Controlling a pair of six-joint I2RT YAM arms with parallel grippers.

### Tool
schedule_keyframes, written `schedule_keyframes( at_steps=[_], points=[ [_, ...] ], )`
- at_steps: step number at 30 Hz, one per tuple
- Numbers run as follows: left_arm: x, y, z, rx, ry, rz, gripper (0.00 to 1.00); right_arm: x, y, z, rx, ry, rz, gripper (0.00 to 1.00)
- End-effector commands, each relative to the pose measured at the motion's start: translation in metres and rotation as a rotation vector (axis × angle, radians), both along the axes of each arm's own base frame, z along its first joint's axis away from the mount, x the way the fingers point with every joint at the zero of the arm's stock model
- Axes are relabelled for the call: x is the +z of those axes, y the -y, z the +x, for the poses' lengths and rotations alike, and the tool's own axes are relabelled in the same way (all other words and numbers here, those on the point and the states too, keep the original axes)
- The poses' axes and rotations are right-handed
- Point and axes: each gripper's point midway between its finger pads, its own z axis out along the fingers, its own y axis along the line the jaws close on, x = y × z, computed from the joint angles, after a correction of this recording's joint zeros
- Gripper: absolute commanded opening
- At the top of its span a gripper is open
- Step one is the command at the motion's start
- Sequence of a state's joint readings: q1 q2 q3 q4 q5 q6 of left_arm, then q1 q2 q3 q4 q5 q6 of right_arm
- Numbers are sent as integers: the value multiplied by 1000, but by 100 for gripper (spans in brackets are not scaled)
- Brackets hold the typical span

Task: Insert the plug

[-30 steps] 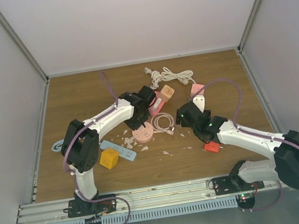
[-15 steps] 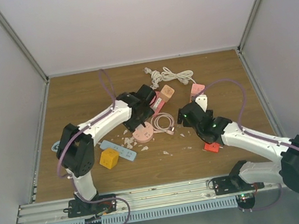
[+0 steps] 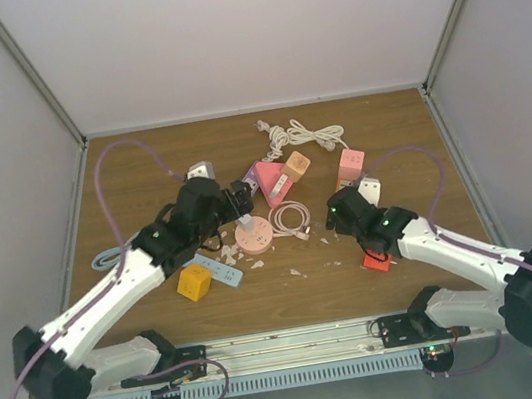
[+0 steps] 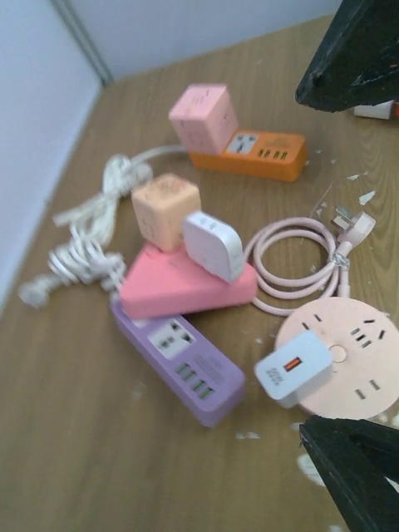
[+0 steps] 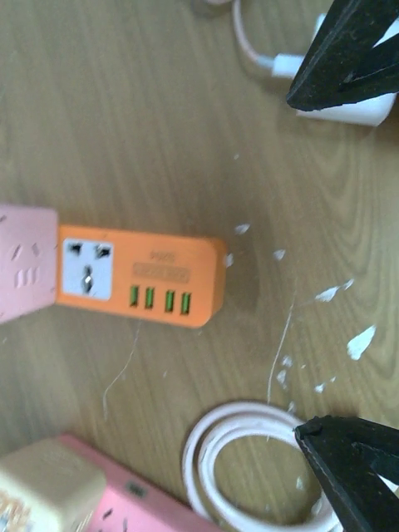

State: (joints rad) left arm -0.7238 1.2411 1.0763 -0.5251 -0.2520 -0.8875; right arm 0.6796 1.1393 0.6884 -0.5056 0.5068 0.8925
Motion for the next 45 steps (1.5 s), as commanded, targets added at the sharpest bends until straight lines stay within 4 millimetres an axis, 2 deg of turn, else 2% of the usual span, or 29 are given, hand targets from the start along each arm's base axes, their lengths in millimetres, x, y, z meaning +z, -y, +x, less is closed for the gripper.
schedule_keyframes(
  at_steps=[1, 4, 6, 9, 14, 20, 24, 27, 34, 39, 43, 45],
  points=[
    [77, 5, -7, -228, 474, 14, 99, -4, 21, -21, -119, -74, 26, 100],
    [99, -3, -25, -311, 622, 53, 99, -3, 26, -34, -170, -99, 75, 100],
    [104, -5, -32, -361, 670, 107, 99, 1, 32, -46, -210, -131, 103, 100],
    [102, -7, -38, -413, 701, 185, 99, 2, 43, -65, -264, -186, 119, 100],
    [94, -14, -39, -410, 714, 239, 99, -15, 68, -100, -408, -300, 80, 100],
    [89, -12, -38, -418, 703, 232, 99, -34, 71, -113, -438, -386, 39, 100],
    [88, -14, -35, -411, 697, 232, 99, -44, 63, -105, -390, -385, 44, 99],
    [86, -15, -35, -407, 693, 237, 99, -43, 57, -96, -366, -359, 49, 92],
    [86, -17, -33, -396, 692, 249, 99, -45, 55, -86, -336, -347, 8, 85],
    [89, -19, -32, -381, 696, 246, 99, -48, 54, -85, -311, -354, -10, 77],
    [90, -16, -33, -390, 690, 222, 99, -51, 51, -84, -292, -346, 8, 65],
    [90, -17, -32, -379, 678, 219, 99, -51, 45, -80, -267, -325, 43, 64]
  ],
)
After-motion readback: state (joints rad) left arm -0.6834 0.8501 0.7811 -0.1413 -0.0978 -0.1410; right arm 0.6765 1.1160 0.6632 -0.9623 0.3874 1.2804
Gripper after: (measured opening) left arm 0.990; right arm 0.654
